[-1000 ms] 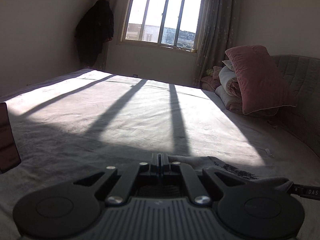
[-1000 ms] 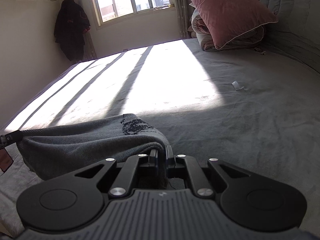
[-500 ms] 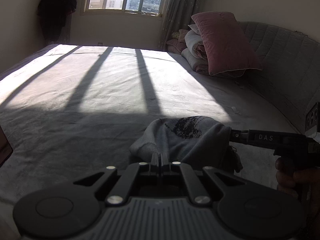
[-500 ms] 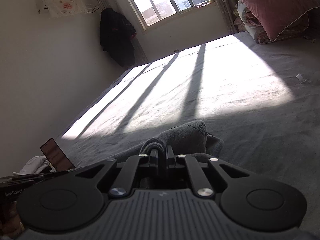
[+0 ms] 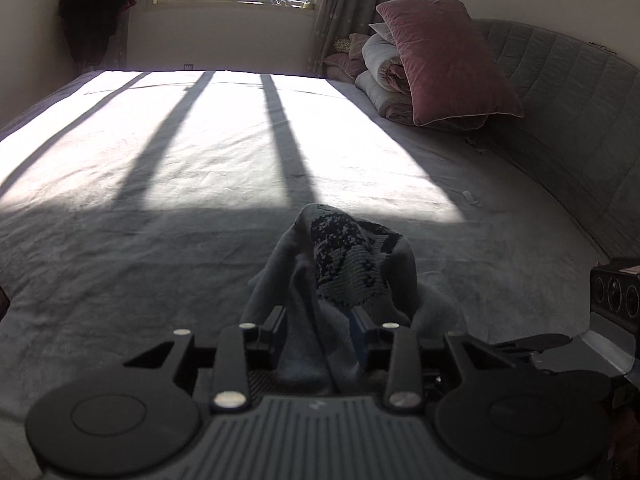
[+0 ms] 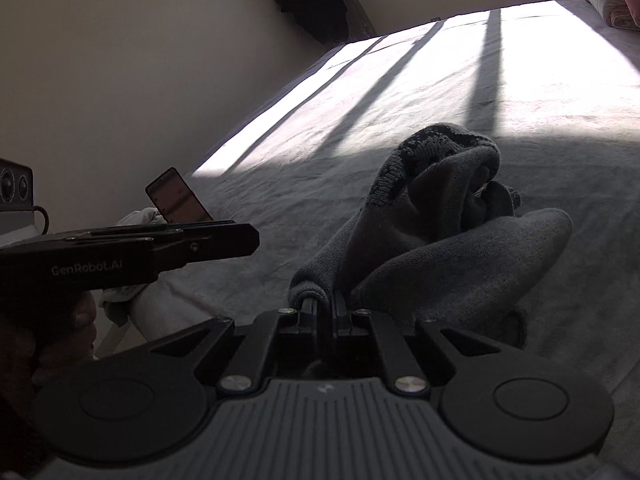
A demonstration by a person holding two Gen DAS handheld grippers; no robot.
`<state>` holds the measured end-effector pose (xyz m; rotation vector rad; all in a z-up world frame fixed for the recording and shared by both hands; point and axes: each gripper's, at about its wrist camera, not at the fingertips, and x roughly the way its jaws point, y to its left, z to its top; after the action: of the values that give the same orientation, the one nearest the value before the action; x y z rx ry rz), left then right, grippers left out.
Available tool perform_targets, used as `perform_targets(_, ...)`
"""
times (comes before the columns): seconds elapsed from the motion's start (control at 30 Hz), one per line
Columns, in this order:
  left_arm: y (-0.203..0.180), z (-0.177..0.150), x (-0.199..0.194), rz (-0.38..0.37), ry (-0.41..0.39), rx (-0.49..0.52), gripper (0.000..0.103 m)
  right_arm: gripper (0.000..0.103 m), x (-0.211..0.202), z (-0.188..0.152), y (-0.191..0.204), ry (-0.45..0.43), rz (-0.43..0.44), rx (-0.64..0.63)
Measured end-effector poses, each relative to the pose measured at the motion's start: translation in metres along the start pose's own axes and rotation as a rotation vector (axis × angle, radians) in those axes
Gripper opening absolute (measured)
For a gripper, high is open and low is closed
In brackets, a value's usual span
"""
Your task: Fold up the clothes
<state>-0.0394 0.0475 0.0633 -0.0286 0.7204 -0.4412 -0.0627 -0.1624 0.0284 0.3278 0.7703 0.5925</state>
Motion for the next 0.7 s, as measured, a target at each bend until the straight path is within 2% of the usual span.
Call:
perform_targets(0.1, -0.004, 0.005, 0.011, 0.004, 0.0, -0.007, 0.049, 0.008, 0.006, -0.01, 0.005, 0.057, 0.011, -0.032)
perform_targets(0.17, -0.007, 0.009, 0.016, 0.002, -0.001, -0.009, 0.051, 0.008, 0.009, -0.018, 0.007, 0.097, 0.014, -0.058)
perform_targets(0.27, -0.014, 0.015, 0.025, 0.005, -0.014, -0.002, 0.063, 0.008, 0.012, -0.028, 0.009, 0.153, 0.017, -0.082)
perform_targets(0.4, -0.02, 0.02, 0.039, 0.027, -0.012, 0.009, 0.063, 0.007, 0.011, -0.041, 0.006, 0.223, 0.001, -0.091)
perform_targets(0.5, -0.015, 0.021, 0.055, 0.042, 0.003, -0.02, 0.063, 0.007, 0.008, -0.047, -0.002, 0.251, -0.012, -0.092)
perform_targets(0.57, -0.01, 0.02, 0.066, 0.064, 0.02, -0.042, 0.063, 0.008, 0.004, -0.048, -0.006, 0.242, -0.02, -0.1)
perform_targets(0.7, -0.001, 0.016, 0.081, 0.112, 0.043, -0.052, 0.063, 0.018, -0.013, -0.046, 0.0, 0.178, -0.027, -0.168)
